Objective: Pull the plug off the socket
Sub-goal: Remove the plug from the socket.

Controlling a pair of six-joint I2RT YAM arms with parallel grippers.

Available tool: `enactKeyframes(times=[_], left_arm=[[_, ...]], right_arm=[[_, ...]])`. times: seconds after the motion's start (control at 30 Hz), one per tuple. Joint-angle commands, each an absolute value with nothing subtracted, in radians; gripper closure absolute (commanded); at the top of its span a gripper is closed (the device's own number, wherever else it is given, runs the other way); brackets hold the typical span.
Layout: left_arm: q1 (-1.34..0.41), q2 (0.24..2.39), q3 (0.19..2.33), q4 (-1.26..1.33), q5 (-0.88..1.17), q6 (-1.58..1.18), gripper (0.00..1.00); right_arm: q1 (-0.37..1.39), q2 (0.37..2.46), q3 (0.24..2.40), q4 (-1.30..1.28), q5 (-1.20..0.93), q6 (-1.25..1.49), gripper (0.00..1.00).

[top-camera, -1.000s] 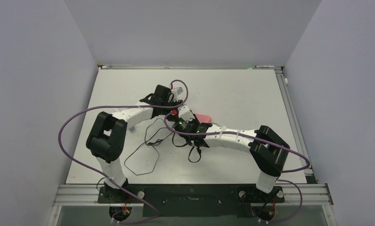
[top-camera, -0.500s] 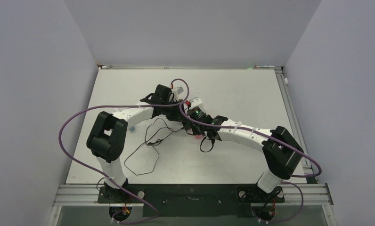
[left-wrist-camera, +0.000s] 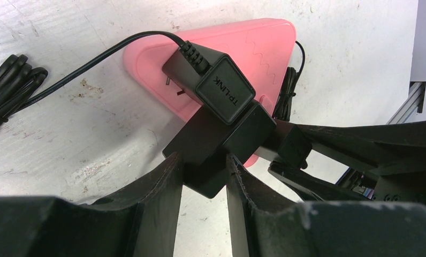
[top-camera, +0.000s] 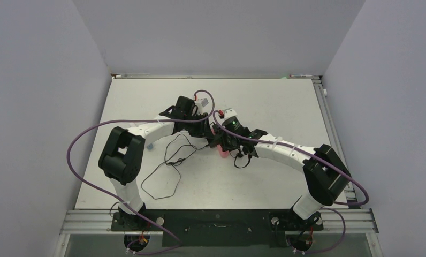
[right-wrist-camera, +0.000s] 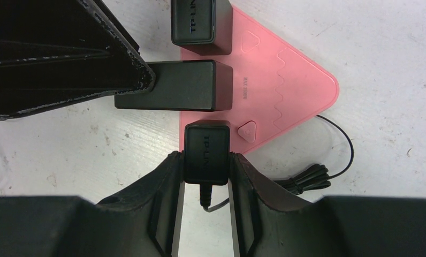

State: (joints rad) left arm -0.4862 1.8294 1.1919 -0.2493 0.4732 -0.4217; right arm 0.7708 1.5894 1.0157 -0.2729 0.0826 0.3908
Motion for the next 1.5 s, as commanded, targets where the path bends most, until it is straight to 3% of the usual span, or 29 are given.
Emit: enactKeyframes(times=[0.0,0.83,1.33,1.47], left_arm=[[-0.509,1.888,1.172,-0.352,0.406,-0.377,0.7],[-0.514,1.896,1.18,-0.365,0.395,-0.373,0.7],[-0.514,1.872,1.174,-0.349,0.415,-0.369,0.7],[-0.511,1.83,1.169,-0.322,0.449,-0.362,0.61]], right_arm=[[0.761,1.554,1.011,-0.145,0.012,0.454,0.95],[0.979,1.629,1.144,-0.289,0.434,0.348,0.95],[1.01,1.637,1.143,-0.286,0.455,0.333,0.95],[0.995,1.62,1.125,-0.268,0.408,0.338,0.95]])
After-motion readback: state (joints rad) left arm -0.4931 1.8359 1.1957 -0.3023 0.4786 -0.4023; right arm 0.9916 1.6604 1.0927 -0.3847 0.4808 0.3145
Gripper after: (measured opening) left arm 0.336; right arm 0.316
